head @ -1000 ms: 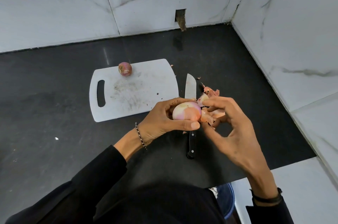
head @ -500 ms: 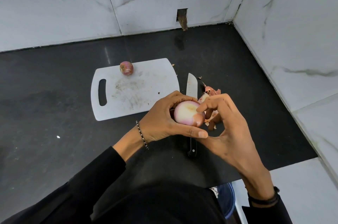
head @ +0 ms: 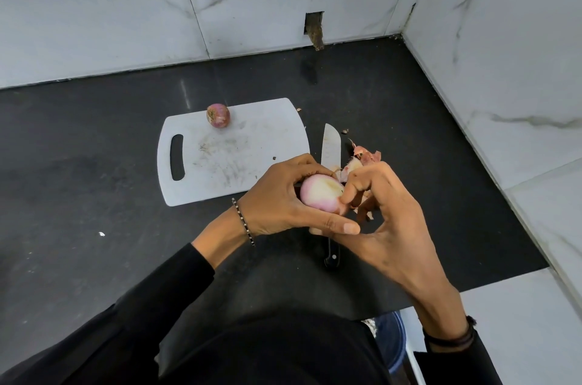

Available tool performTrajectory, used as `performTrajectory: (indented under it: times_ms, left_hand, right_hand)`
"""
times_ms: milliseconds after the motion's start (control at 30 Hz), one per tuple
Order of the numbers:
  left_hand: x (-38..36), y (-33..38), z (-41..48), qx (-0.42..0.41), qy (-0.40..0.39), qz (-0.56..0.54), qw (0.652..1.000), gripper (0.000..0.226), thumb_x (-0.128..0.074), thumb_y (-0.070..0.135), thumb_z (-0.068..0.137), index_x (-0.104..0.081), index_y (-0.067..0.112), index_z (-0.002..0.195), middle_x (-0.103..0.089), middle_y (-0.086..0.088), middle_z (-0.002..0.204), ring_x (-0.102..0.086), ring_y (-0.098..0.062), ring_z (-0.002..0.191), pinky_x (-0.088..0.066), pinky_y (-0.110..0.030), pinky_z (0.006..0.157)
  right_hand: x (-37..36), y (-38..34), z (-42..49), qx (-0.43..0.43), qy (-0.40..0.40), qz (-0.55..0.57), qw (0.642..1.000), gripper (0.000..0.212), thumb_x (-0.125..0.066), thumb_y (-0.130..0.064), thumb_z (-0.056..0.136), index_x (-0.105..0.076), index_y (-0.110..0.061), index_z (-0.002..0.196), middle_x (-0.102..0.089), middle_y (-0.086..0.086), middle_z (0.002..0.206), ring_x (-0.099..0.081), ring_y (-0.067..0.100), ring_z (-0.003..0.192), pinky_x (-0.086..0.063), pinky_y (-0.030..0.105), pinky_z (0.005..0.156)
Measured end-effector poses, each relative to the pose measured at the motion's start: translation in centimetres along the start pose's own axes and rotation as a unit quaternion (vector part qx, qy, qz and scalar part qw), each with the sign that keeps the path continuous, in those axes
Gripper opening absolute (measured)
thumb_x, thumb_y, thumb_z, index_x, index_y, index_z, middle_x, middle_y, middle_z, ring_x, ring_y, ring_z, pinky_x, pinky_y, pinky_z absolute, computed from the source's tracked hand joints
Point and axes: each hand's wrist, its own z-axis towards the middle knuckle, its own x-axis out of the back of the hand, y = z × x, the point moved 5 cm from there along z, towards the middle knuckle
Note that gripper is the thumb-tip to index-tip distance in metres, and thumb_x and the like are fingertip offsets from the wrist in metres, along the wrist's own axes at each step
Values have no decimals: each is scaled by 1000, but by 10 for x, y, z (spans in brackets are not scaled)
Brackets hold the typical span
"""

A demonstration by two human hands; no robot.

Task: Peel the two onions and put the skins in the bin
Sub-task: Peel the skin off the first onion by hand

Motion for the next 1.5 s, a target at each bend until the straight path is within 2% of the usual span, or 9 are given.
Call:
performTrajectory:
  times_ms: [133,300,433,600,733,900,1067,1300,1500]
  left_hand:
    - [0,1,0,-4,-25,6,1000,49,-80,59,55,-72,28,92,-63,9,91,-64,-14,87,-56,-31,76]
    - [-1,1,-1,3,-75,-37,996,36,-83,54,57,-70,33,83,-64,9,84,-65,-15,83,-54,-33,73]
    - [-2,5,-3,15,-133,-87,987,37,-80,66,57,-70,38,78,-67,7,82,-66,-15,78,-58,-44,70]
    - [-7,4,-5,32,-185,-132,973,39,-82,62,58,-73,34,83,-69,3,87,-67,-18,79,-56,-45,69]
    - [-9,-1,-3,27,-187,-124,974,56,-86,58,56,-73,17,93,-69,-13,99,-67,-33,92,-55,-61,80]
    - [-4,0,-2,24,-187,-132,973,45,-83,64,53,-74,35,87,-70,5,91,-68,-18,88,-55,-33,76]
    - [-2,-7,3,26,-168,-116,979,56,-84,65,51,-74,24,88,-68,1,91,-68,-21,87,-56,-36,76]
    - [-1,-12,4,24,-163,-127,978,62,-85,63,53,-72,17,93,-68,-14,99,-67,-33,93,-56,-52,83]
    - [-1,-14,2,34,-167,-152,974,50,-82,65,57,-70,26,85,-67,7,82,-66,-14,77,-53,-27,65]
  right_hand:
    - [-1,-5,1,30,-8,7,999,45,-89,-42,71,-59,-17,93,-56,-7,102,-57,11,91,-47,13,69]
    - [-3,-7,5,22,-31,65,997,48,-94,-39,65,-62,-13,91,-57,-2,100,-59,22,87,-54,31,60]
    - [-5,-7,7,34,-49,72,996,49,-92,-44,65,-62,-17,92,-57,-3,101,-59,23,90,-54,28,63]
    - [-6,-12,9,61,-58,68,994,50,-93,-43,62,-59,-23,92,-59,-4,96,-58,17,87,-50,23,71]
    - [-7,-8,9,49,-72,62,994,48,-93,-44,62,-60,-15,83,-59,-3,96,-58,20,85,-51,30,70]
    - [-8,-6,6,36,-35,63,997,56,-98,-34,62,-46,-17,69,-51,-4,86,-52,17,77,-46,27,66]
    - [-9,1,6,-18,-42,91,995,58,-95,-45,63,-51,-16,88,-54,-1,93,-56,27,76,-51,41,54]
    - [-10,1,5,-39,-54,85,994,59,-96,-42,63,-57,-26,106,-58,-8,100,-60,22,80,-55,40,59]
    - [-4,6,5,-63,-81,158,982,39,-88,-28,74,-71,-14,106,-64,1,104,-66,28,84,-60,36,64]
